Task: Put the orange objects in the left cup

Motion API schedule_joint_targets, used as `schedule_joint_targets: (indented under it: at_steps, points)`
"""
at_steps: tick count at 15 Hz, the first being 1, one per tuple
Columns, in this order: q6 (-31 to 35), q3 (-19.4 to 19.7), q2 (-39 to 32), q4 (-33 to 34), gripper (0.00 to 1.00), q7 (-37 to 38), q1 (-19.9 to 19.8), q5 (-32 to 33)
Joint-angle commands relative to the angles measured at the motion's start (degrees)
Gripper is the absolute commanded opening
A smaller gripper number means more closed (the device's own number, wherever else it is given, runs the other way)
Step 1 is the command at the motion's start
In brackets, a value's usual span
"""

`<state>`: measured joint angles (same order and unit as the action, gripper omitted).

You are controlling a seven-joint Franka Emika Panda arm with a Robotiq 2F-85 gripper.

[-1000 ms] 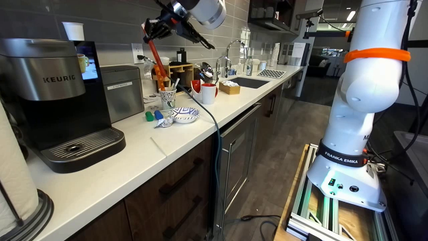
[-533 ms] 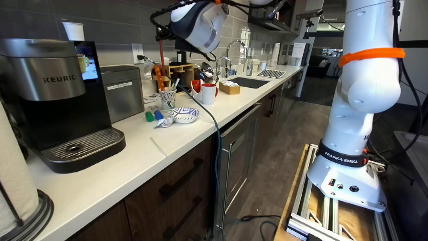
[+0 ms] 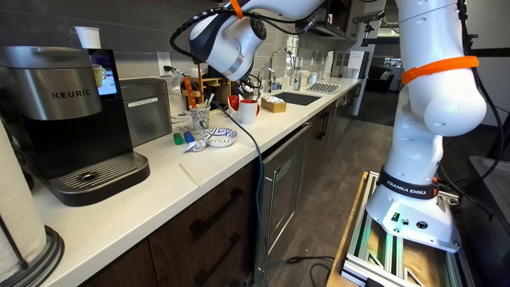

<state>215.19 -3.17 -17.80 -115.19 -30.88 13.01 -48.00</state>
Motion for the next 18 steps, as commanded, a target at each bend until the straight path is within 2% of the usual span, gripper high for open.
schedule_joint_targets:
  at_steps: [1,7,17,18]
  points:
    - [5.2,0.5,-3.6,4.6,0.02,-2.2,2.9,-3.1]
    - [10.3,2.4,-8.0,10.7,0.02,-8.5,4.6,-8.6]
    - [11.1,3.5,-15.5,19.3,0.02,-14.2,5.7,-14.3]
    - [11.3,3.7,-15.9,20.0,0.32,-14.8,5.7,-14.9]
